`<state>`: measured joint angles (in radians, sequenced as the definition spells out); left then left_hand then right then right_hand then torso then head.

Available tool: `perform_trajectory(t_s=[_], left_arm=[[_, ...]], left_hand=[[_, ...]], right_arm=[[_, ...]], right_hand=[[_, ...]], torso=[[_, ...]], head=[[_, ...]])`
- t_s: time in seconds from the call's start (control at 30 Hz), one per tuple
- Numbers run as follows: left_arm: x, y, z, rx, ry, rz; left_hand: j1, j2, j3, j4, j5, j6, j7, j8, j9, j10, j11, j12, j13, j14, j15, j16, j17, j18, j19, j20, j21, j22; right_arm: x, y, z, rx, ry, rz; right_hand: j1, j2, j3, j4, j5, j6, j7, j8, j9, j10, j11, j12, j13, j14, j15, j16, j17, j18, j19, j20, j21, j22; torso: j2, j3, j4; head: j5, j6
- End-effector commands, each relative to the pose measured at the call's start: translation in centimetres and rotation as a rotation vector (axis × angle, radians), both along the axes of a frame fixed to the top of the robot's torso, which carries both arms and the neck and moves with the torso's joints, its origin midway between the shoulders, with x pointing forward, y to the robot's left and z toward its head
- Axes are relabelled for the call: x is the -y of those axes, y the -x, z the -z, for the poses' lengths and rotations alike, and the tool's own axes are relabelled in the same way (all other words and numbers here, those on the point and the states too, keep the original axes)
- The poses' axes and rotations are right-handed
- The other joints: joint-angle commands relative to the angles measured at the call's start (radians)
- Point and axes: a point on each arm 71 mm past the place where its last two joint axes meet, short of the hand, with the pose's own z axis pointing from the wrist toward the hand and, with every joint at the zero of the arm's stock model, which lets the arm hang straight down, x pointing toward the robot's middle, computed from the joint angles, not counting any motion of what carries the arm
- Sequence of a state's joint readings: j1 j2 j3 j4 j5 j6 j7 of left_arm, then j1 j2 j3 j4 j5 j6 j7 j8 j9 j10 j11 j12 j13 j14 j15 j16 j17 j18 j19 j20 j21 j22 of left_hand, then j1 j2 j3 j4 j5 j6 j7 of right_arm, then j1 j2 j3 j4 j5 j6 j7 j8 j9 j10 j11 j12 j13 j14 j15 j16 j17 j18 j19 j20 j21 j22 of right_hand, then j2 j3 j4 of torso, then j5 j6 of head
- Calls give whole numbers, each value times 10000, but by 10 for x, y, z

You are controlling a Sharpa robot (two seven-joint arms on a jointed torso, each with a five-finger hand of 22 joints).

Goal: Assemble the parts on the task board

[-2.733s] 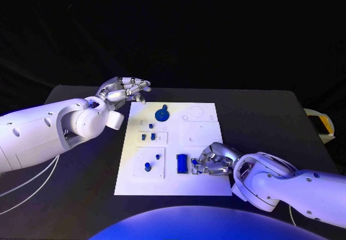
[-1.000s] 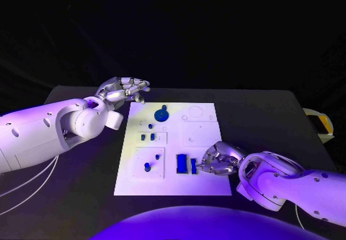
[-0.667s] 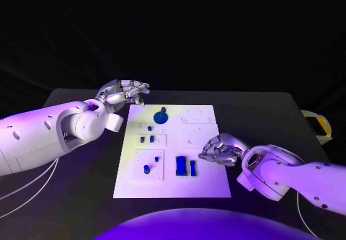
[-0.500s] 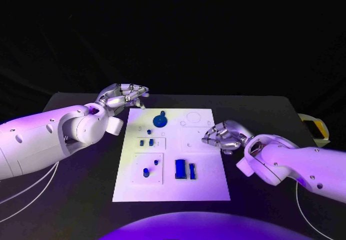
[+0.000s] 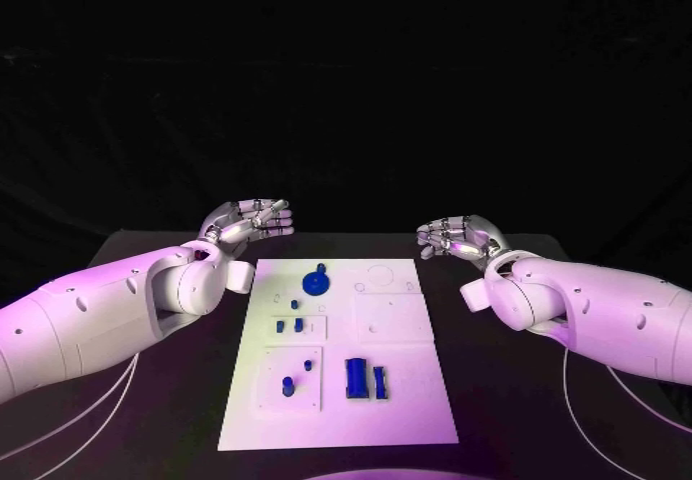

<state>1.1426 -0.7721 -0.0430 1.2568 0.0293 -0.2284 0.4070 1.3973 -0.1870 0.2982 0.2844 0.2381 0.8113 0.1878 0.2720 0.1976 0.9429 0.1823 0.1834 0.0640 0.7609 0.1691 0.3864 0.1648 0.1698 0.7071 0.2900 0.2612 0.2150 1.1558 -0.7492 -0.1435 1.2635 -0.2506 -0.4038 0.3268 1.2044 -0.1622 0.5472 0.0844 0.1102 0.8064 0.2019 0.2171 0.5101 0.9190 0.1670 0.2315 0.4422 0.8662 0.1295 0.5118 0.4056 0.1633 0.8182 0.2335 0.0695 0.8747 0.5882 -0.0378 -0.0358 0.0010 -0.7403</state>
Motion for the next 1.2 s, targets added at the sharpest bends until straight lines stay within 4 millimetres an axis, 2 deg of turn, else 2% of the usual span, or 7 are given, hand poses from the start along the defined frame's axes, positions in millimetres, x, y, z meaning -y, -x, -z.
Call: perform_trajectory(t_s=[0.03, 0.13, 0.17, 0.33, 0.37, 0.5, 1.2], left_arm=[[-2, -5, 2, 413, 179, -965], [0, -8, 6, 455, 90, -1220], [3, -6, 7, 79, 3, -500], [7, -3, 7, 103, -51, -601], [9, -2, 7, 112, -72, -641], [18, 6, 8, 171, -195, -865], [63, 60, -1, 641, -940, -2164]], left_hand=[[5, 169, -366, 3, 61, -259, -67, -318, -156, -442, -116, -583, -15, -379, 230, -898, -302, -131, -126, 4, -665, -465], [89, 256, -591, 4, 68, -265, -25, -446, -214, -633, -225, -893, -17, -756, 272, -1391, -484, -218, -93, 4, -922, -659], [-4132, 1870, -2982, -2844, -2381, -8113, -1878, -2720, -1976, -9429, -1823, -1834, -640, -7609, -1691, -3864, -1648, -1698, -7071, -2900, -2612, -2150], [-5591, 1870, -2982, -2844, -2381, -8113, -1878, -2720, -1976, -9429, -1823, -1834, -640, -7609, -1691, -3864, -1648, -1698, -7071, -2900, -2612, -2150], [-5920, 1870, -2982, -2844, -2381, -8113, -1878, -2720, -1976, -9429, -1823, -1834, -640, -7609, -1691, -3864, -1648, -1698, -7071, -2900, -2612, -2150], [-13973, 1870, -2982, -2844, -2381, -8113, -1878, -2720, -1976, -9429, -1823, -1834, -640, -7609, -1691, -3864, -1648, -1698, -7071, -2900, -2612, -2150], [-13973, 1870, -2982, -2844, -2381, -8113, -1878, -2720, -1976, -9429, -1823, -1834, -640, -7609, -1691, -3864, -1648, -1698, -7071, -2900, -2612, -2150]], right_arm=[[0, -10, -2, 399, -1536, -129], [1, -18, 0, 491, -1649, -24], [3, -16, 2, 237, -588, 281], [-2, -12, 1, 307, -779, 417], [-4, -10, 0, 333, -852, 470], [-14, 0, -3, 465, -1255, 782], [-53, 49, -27, 752, -2663, 2187]], right_hand=[[41, 140, -118, -198, 1, 53, 199, -311, -362, 89, 92, -521, -1156, 50, 141, -1023, -641, 189, -269, 267, -78, -1017], [14, 297, -298, -350, 29, 155, 229, -559, -703, 254, 136, -804, -2104, 297, 212, -1742, -1119, 202, -495, 364, -80, -2078], [-3589, 1622, -5472, -844, -1102, -8064, -2019, -2171, -5101, -9190, -1670, -2315, -4422, -8662, -1295, -5118, -4056, -1633, -8182, -2335, -695, -8747], [-4852, 1622, -5472, -844, -1102, -8064, -2019, -2171, -5101, -9190, -1670, -2315, -4422, -8662, -1295, -5118, -4056, -1633, -8182, -2335, -695, -8747], [-12044, 1622, -5472, -844, -1102, -8064, -2019, -2171, -5101, -9190, -1670, -2315, -4422, -8662, -1295, -5118, -4056, -1633, -8182, -2335, -695, -8747], [-12044, 1622, -5472, -844, -1102, -8064, -2019, -2171, -5101, -9190, -1670, -2315, -4422, -8662, -1295, -5118, -4056, -1633, -8182, -2335, -695, -8747], [-12044, 1622, -5472, -844, -1102, -8064, -2019, -2171, -5101, -9190, -1670, -2315, -4422, -8662, -1295, -5118, -4056, -1633, -8182, -2335, -695, -8747]], torso=[[-101, 52, 6], [-91, 113, 24], [-63, 46, 5], [-119, 95, 57], [-141, 114, 77], [-264, 223, 193], [-440, 378, 358]], head=[[-26, 384], [-2, 558], [-17, 378], [-16, 530], [-16, 588], [-13, 925], [-10, 1403]])
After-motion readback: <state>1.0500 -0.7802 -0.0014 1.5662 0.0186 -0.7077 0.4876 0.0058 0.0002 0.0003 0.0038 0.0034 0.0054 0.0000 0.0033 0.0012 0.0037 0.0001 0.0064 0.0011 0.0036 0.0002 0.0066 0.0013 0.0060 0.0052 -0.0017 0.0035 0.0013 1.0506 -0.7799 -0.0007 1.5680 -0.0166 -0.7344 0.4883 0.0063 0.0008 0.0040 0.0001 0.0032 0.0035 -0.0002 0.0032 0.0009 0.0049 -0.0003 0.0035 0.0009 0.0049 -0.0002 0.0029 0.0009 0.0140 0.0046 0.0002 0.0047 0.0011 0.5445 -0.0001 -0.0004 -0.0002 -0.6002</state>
